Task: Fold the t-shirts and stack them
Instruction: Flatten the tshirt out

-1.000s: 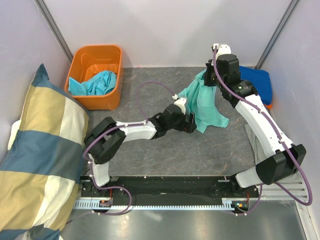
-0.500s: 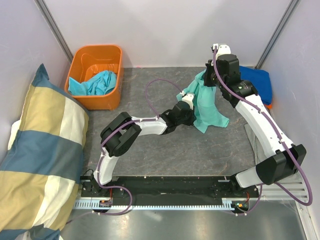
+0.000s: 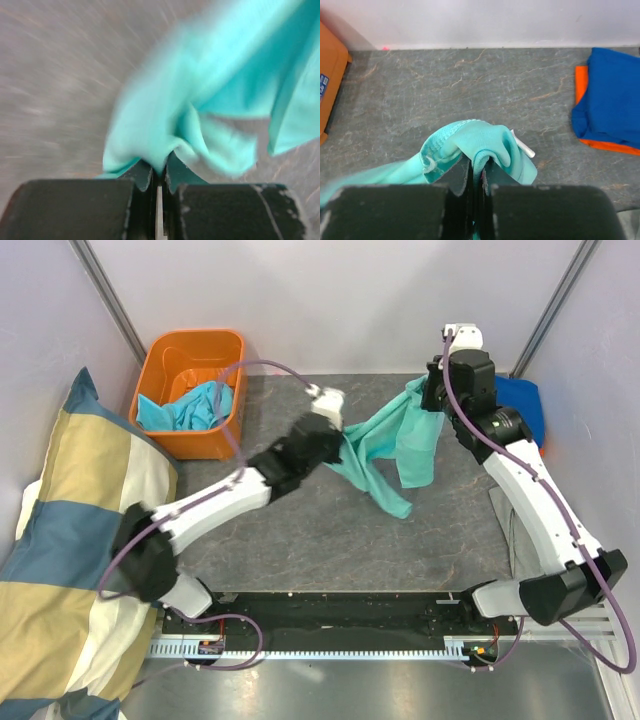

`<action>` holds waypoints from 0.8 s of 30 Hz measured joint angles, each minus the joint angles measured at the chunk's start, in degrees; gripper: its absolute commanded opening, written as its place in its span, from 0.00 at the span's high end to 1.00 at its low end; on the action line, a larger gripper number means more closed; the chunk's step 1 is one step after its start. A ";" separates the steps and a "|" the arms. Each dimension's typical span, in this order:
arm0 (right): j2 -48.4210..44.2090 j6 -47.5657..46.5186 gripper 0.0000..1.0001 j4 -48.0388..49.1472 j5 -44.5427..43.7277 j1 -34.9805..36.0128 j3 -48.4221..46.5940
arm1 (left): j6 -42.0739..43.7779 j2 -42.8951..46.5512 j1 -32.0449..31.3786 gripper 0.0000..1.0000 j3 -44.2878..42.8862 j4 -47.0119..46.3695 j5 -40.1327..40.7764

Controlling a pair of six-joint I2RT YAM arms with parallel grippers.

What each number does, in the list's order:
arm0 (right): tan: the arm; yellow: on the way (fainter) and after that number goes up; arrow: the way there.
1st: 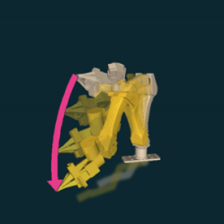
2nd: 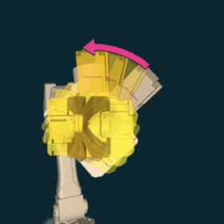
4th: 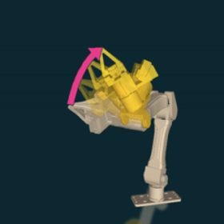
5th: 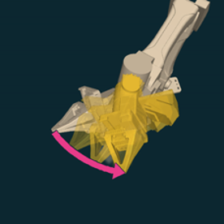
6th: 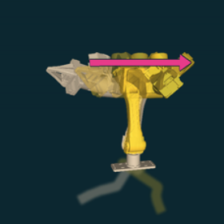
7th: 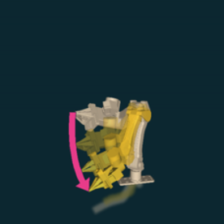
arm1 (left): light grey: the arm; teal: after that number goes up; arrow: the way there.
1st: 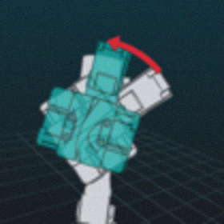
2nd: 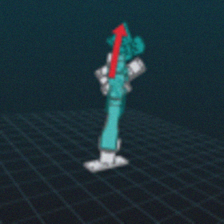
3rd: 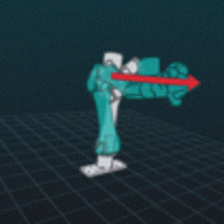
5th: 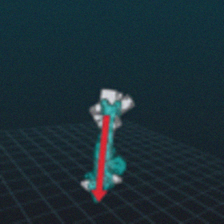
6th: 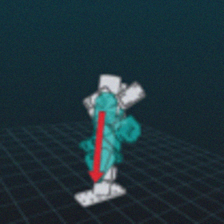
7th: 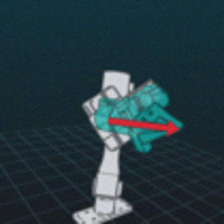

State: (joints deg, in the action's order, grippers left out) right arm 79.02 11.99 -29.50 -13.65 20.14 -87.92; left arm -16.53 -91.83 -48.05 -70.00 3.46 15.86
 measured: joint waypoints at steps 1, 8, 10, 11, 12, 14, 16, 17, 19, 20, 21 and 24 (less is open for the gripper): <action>-0.57 0.00 1.00 -0.17 -0.37 0.00 -0.02 | 1.09 3.72 1.40 0.98 -0.02 1.07 0.61; -4.92 0.04 1.00 -4.31 -1.05 0.00 -0.52 | 8.96 17.03 8.17 0.98 -3.10 8.68 5.14; -6.01 0.02 1.00 -6.16 -1.09 0.00 -0.52 | 10.71 17.77 8.24 0.98 -3.80 11.13 5.75; -6.49 0.00 1.00 -6.78 -1.14 0.00 -0.52 | 11.45 17.92 8.35 0.98 -4.02 12.41 6.19; -7.08 -0.02 1.00 -7.72 -1.27 0.00 -0.52 | 12.22 17.99 8.48 0.98 -4.11 13.53 6.47; -8.20 -0.22 1.00 -9.35 -1.49 0.00 -0.52 | 13.75 18.12 8.79 0.98 -4.11 16.02 6.88; -9.11 -0.42 1.00 -10.78 -1.70 0.00 -0.52 | 15.10 18.34 9.14 0.98 -4.11 18.27 7.69; -9.51 -0.61 1.00 -11.52 -1.77 0.00 -0.50 | 15.74 18.60 9.31 0.98 -4.11 19.30 8.09; -10.16 -1.01 1.00 -12.46 -1.90 0.00 -0.11 | 16.83 19.61 9.70 0.98 -4.11 21.00 8.70; -10.45 -1.20 1.00 -12.87 -1.90 0.00 0.22 | 17.35 20.24 9.84 0.98 -4.15 21.73 9.16; -10.60 -1.31 1.00 -13.29 -1.90 0.00 0.44 | 17.75 20.79 9.97 0.98 -4.24 22.25 9.51; -10.73 -1.51 1.00 -14.82 -1.92 0.00 1.07 | 19.34 22.45 10.49 0.98 -5.95 24.44 10.84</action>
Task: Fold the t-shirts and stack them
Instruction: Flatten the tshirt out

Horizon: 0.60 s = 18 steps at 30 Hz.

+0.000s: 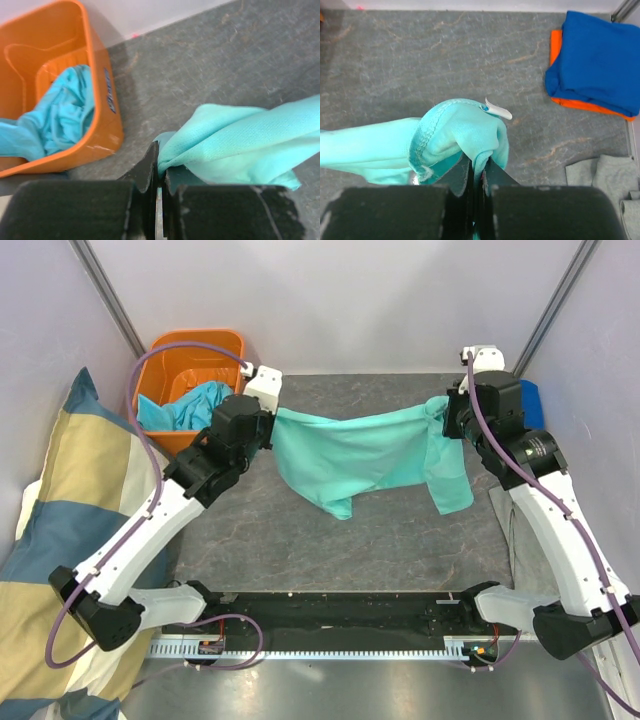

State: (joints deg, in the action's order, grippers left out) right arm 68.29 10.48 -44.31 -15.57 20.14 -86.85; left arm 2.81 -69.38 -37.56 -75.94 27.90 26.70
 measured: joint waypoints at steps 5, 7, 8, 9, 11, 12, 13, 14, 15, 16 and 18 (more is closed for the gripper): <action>0.00 0.17 1.00 -1.73 -0.42 0.00 1.40 | 2.67 1.60 0.96 0.98 -4.02 0.76 1.70; 0.00 0.57 1.00 -2.16 -0.37 0.00 2.51 | 3.61 1.73 1.29 0.98 -4.85 0.79 2.23; -0.02 1.03 1.00 -2.21 -0.33 0.02 3.54 | 4.11 1.70 1.57 0.98 -5.05 0.76 2.36; -0.02 1.62 1.00 -2.32 -0.35 0.04 4.85 | 4.35 1.55 1.81 0.98 -5.05 0.83 2.36; 0.20 2.75 1.00 -2.36 -0.39 0.07 8.09 | 4.85 0.81 2.38 0.98 -5.05 1.01 2.34; 0.39 3.41 0.90 -2.27 -0.50 0.11 10.05 | 5.05 0.15 2.69 0.98 -5.05 1.01 2.32; 0.72 3.89 0.74 -2.05 -0.70 0.13 11.76 | 5.14 -0.61 2.91 0.98 -5.03 1.01 2.27; 1.25 4.42 0.49 -2.03 -0.92 0.17 13.68 | 5.16 -1.55 3.08 0.98 -5.01 0.96 2.19; 2.05 4.98 0.42 -2.01 -1.16 0.22 15.32 | 5.16 -2.51 3.19 0.98 -4.94 0.96 2.05; 2.86 5.62 0.23 -2.01 -1.51 0.22 16.55 | 5.16 -3.41 3.30 0.98 -4.74 0.92 1.95; 4.28 6.43 0.17 -2.01 -2.93 0.22 18.45 | 5.16 -5.01 3.56 0.98 -4.28 0.85 1.68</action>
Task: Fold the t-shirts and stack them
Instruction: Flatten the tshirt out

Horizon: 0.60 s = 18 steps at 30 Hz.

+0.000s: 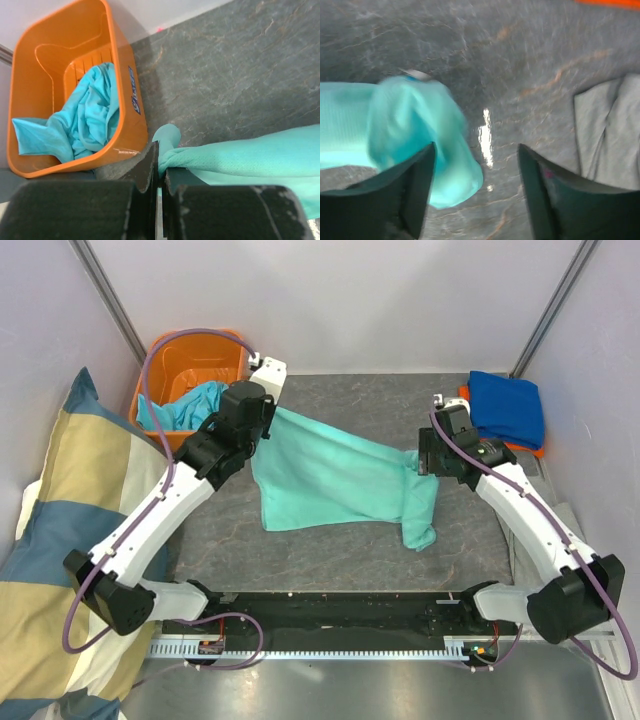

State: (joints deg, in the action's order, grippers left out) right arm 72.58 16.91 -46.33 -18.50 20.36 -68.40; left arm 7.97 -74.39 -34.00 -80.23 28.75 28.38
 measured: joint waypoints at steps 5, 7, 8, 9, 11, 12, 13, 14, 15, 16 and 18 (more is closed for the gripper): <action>0.42 0.48 0.11 1.07 -2.80 0.00 1.22 | -0.04 -1.88 0.39 0.98 0.94 -0.02 -0.72; 0.42 0.55 0.11 2.01 -3.08 0.00 1.20 | -0.09 -1.92 0.46 0.98 1.03 -0.11 -1.51; 0.42 0.61 0.10 2.34 -3.08 0.00 1.20 | -0.11 -1.92 0.50 0.98 1.09 -0.20 -1.68; 0.42 0.70 0.10 2.58 -3.04 0.00 1.20 | -0.15 -1.92 0.50 0.98 1.18 -0.26 -1.95; 0.46 0.87 0.10 3.13 -2.45 0.00 1.20 | -0.24 -1.92 0.50 0.98 1.60 -0.46 -2.29; 0.48 0.94 0.10 3.41 -1.88 0.00 1.20 | -0.39 -1.92 0.52 0.98 1.92 -0.52 -2.73; 0.52 0.96 0.10 3.76 -0.94 0.00 1.20 | -0.55 -1.92 0.55 0.98 2.23 -0.57 -3.10; 0.52 1.05 0.11 4.22 0.46 -0.02 1.25 | -0.66 -1.92 0.55 0.98 2.47 -0.57 -3.37; 0.50 1.14 0.11 4.87 1.97 -0.07 1.42 | -0.87 -1.92 0.55 0.98 2.82 -0.57 -3.58; 0.50 1.27 0.11 5.60 3.48 -0.04 1.70 | -1.05 -1.92 0.55 0.98 3.04 -0.59 -3.93; 0.44 1.64 0.11 7.80 7.61 0.13 3.45 | -1.29 -1.92 0.55 0.98 3.50 -0.57 -4.57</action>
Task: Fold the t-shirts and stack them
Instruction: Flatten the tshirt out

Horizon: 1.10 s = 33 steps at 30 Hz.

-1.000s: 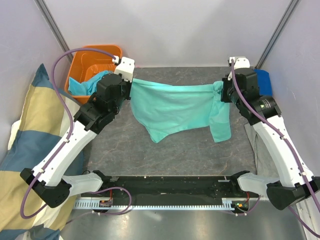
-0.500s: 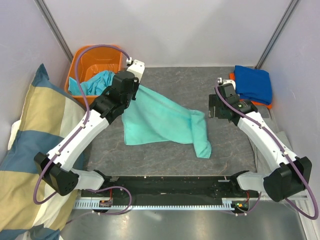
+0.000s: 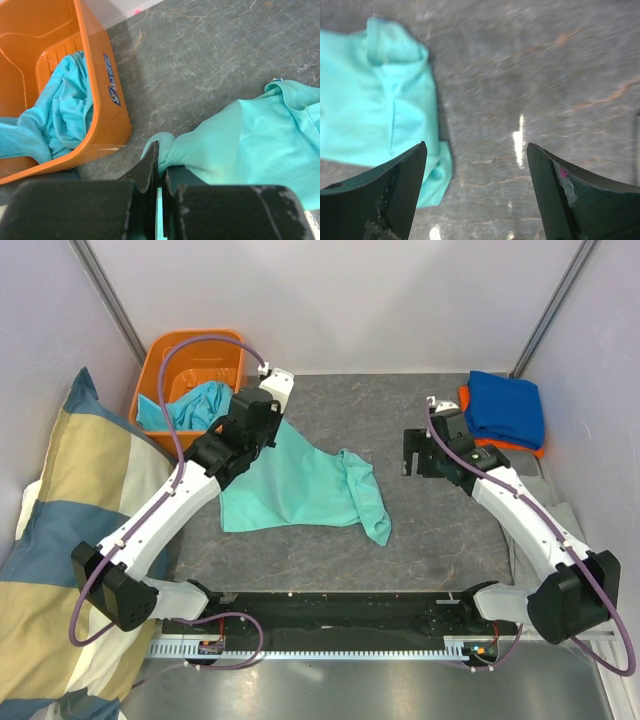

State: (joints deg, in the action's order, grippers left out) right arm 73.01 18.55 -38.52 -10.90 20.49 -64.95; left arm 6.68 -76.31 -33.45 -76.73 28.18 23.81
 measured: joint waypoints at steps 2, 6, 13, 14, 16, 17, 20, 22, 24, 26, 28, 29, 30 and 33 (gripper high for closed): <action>0.00 0.46 0.11 1.62 2.95 0.87 2.34 | -0.22 0.00 0.00 0.98 0.37 0.00 -0.42; 0.42 1.77 0.11 3.61 6.34 6.23 7.08 | -0.85 0.00 0.00 0.98 1.16 -0.02 -0.63; 2.38 4.26 0.14 7.26 9.73 14.80 10.84 | -1.75 0.00 0.00 0.98 2.80 -0.07 -1.51; 2.47 4.42 0.15 7.52 9.79 15.41 10.93 | -1.84 0.00 0.00 0.98 3.06 -0.04 -1.51; 2.75 4.66 0.16 8.20 9.90 16.55 11.17 | -2.05 0.00 0.00 0.98 3.52 -0.04 -1.60; 2.95 4.81 0.16 8.37 9.90 17.09 11.32 | -2.19 0.00 0.00 0.98 3.69 -0.02 -1.64; 3.80 5.27 0.17 9.01 9.90 18.47 12.09 | -2.49 0.00 0.00 0.98 4.00 -0.02 -1.77; 4.59 5.51 0.19 9.27 9.99 19.21 12.46 | -2.64 0.00 0.00 0.98 4.00 -0.02 -1.88; 5.44 5.79 0.21 9.49 10.03 20.22 12.98 | -2.78 0.00 0.00 0.98 4.02 -0.04 -1.92; 6.16 6.23 0.30 9.77 10.05 21.29 13.64 | -2.80 0.00 0.00 0.98 4.07 -0.04 -1.92; 6.73 6.78 0.36 9.97 10.05 22.10 14.38 | -2.82 0.00 0.00 0.98 4.13 -0.04 -1.92; 6.93 6.78 0.37 10.08 10.10 22.32 14.64 | -2.84 0.02 0.00 0.98 4.22 -0.07 -1.92; 7.15 7.08 0.39 10.19 10.08 22.53 14.84 | -2.84 0.02 0.00 0.98 4.33 -0.07 -1.92; 8.02 7.30 0.43 10.54 10.01 22.71 14.95 | -2.84 0.02 0.00 0.98 4.72 -0.09 -1.92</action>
State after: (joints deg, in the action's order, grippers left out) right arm 81.03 25.85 -27.99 -0.89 43.20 -50.00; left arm 3.84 -76.29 -33.45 -72.01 28.10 21.89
